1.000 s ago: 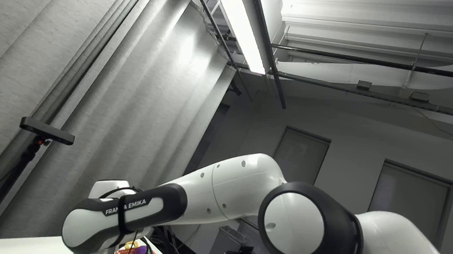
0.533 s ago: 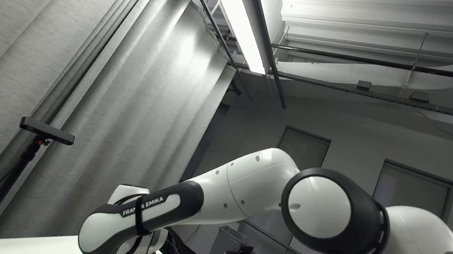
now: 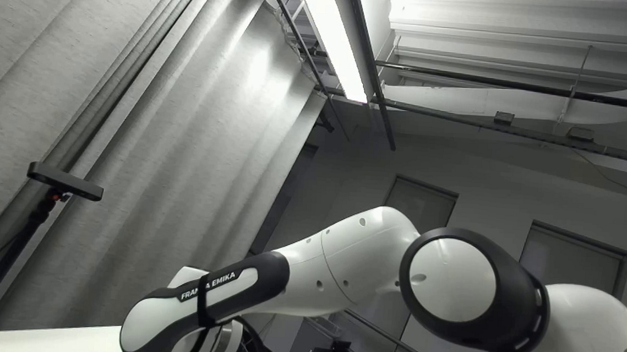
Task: Pick up the bowl on the right and pout its contents in the bowl on the left.
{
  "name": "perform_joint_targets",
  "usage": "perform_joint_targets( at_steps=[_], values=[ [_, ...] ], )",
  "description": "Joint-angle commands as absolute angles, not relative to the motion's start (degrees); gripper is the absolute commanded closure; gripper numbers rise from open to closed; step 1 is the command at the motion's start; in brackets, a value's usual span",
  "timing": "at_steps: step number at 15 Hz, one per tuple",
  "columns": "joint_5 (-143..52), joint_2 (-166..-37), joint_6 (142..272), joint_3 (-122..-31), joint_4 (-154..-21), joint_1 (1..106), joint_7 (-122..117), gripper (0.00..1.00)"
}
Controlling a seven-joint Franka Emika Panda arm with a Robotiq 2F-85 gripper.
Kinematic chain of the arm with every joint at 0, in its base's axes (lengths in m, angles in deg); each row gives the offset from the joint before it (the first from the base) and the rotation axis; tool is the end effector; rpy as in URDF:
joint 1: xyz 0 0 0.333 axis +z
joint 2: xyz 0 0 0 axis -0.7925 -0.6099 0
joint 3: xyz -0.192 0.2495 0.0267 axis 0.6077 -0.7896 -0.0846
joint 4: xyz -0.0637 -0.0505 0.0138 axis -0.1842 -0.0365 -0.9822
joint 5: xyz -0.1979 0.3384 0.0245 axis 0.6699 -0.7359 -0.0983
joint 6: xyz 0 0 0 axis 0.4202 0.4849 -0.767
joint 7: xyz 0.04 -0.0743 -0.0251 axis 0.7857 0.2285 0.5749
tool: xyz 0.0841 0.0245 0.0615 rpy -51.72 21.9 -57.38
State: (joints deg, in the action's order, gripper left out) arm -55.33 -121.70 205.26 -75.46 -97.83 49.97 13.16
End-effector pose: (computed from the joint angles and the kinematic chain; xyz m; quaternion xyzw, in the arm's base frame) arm 0.6394 -0.0766 0.1863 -0.9620 0.2675 0.0546 0.0078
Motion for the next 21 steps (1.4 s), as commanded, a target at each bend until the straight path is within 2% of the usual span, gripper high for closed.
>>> perform_joint_targets(
  at_steps=[1,5,6,10,15,18,19,21],
  values=[
    [-57.8,-119.3,207.1,-76.2,-101.3,49.1,10.9,0.32],
    [-56.7,-117.8,207.1,-75.1,-103.7,50.3,12.7,0.02],
    [-56.1,-116.9,207.5,-74.7,-104.8,50.9,13.5,0.00],
    [-50.0,-110.1,211.8,-70.7,-112.9,56.0,21.0,0.00],
    [-33.2,-101.1,214.9,-65.7,-121.4,64.5,36.9,0.00],
    [-23.3,-96.9,211.8,-66.8,-124.0,66.2,46.1,0.00],
    [-27.2,-101.4,212.5,-69.3,-119.9,62.7,41.6,0.00],
    [-24.4,-99.2,212.4,-69.8,-121.8,63.3,44.7,0.00]
  ],
)
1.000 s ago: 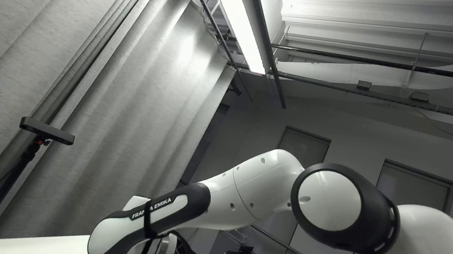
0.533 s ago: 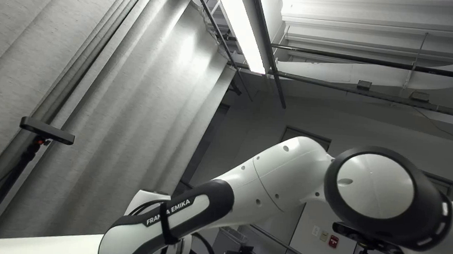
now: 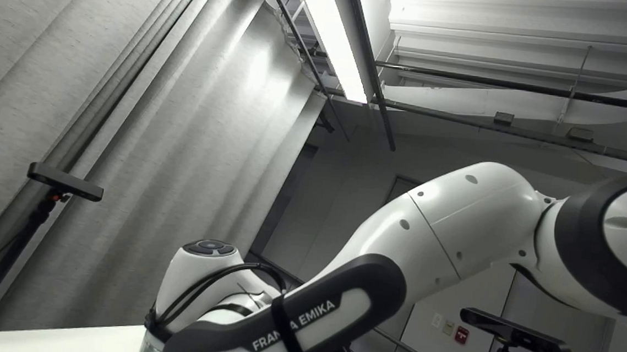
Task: Pick up the bowl on the right and pout its contents in the bowl on the left.
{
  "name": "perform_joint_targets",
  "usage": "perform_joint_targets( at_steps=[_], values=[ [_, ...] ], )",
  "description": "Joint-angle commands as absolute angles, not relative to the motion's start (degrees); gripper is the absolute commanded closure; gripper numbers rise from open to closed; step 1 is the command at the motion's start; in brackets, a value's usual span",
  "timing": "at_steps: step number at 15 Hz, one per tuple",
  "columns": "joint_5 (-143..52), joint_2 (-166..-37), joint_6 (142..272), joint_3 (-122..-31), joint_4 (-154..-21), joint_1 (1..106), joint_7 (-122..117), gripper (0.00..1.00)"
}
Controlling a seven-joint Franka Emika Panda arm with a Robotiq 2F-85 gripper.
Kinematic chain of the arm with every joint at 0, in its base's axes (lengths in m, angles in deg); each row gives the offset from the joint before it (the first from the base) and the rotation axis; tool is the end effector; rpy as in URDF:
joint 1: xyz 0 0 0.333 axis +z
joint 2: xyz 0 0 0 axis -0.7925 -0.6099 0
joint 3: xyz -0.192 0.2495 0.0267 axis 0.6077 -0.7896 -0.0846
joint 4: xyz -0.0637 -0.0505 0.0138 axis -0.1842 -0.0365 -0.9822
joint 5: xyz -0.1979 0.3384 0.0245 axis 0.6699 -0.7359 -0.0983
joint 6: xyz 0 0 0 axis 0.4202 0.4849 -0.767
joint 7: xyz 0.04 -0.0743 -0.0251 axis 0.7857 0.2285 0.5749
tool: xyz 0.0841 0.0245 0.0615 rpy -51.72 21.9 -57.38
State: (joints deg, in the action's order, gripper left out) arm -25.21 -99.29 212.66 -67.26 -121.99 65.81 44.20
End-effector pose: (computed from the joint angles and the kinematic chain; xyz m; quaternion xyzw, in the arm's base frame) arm 0.5505 0.0029 0.2687 0.9496 -0.2710 0.0621 0.1450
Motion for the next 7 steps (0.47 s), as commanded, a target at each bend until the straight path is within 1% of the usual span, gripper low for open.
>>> perform_joint_targets(
  at_steps=[1,7],
  values=[
    [-24.1,-98.7,212.4,-69.9,-122.3,63.3,44.9,0.00],
    [-24.1,-98.5,212.4,-69.7,-122.7,63.2,44.9,0.00]
  ],
)
